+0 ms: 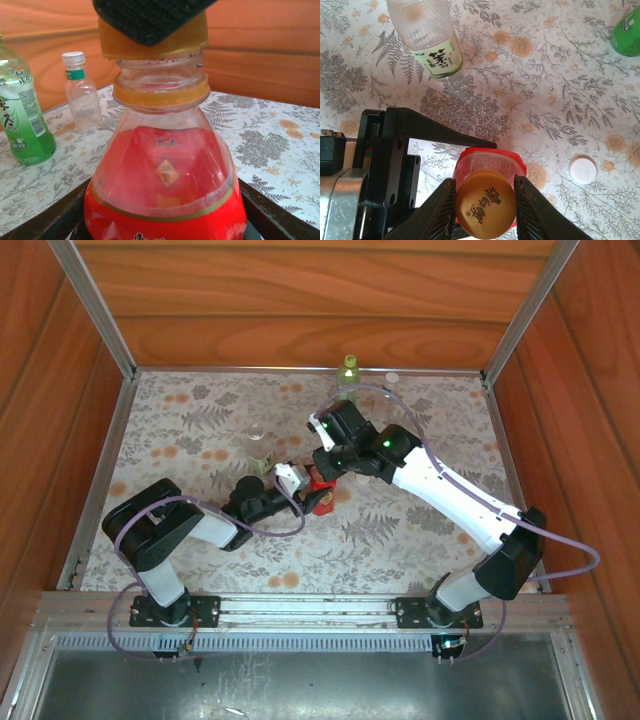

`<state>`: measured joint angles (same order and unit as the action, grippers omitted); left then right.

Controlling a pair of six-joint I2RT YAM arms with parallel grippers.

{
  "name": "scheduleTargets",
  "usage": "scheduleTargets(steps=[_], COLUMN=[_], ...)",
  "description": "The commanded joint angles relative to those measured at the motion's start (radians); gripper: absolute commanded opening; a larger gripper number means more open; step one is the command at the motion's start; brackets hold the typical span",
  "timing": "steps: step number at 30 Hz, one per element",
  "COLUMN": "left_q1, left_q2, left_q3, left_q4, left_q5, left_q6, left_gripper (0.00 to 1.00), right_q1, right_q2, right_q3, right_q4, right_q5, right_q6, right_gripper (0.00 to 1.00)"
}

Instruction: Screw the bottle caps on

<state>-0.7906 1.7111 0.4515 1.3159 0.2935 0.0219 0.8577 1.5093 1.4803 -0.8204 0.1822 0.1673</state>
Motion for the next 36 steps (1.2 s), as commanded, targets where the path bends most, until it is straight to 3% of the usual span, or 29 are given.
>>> scheduleTargets(steps=[1,16,25,29,36], left_q1=[-0.006,-0.005,-0.005,-0.006,-0.005], left_q2=[-0.003,-0.002,-0.002,-0.004,0.0], left_q3=[-0.01,-0.009,-0.008,-0.008,-0.006], left_q4=[0.011,0.01,0.011,0.011,0.011], left_q5=[0.01,0.013,0.018,0.018,0.019], left_q6=[-0.01,-0.007,-0.008,-0.005,-0.004], left_gripper=[0.66,0.66,0.66,0.66,0.66], right_q1=[0.003,0.001,-0.002,-0.003,-0.003], right_q2=[-0.026,-0.018,-0.002,0.022,0.087], right_q3=[-0.017,-0.055,-0.068,-0.018,0.076], right_q4=[-0.073,0.021,0.03,-0.034,-0.171], right_q5=[-0.001,-0.071,-0.036,-0.034,-0.051], right_q6=[0.009,-0.016,-0.012,-0.01,-0.008], right_gripper=[0.33,0.36,0.33,0.27,0.28])
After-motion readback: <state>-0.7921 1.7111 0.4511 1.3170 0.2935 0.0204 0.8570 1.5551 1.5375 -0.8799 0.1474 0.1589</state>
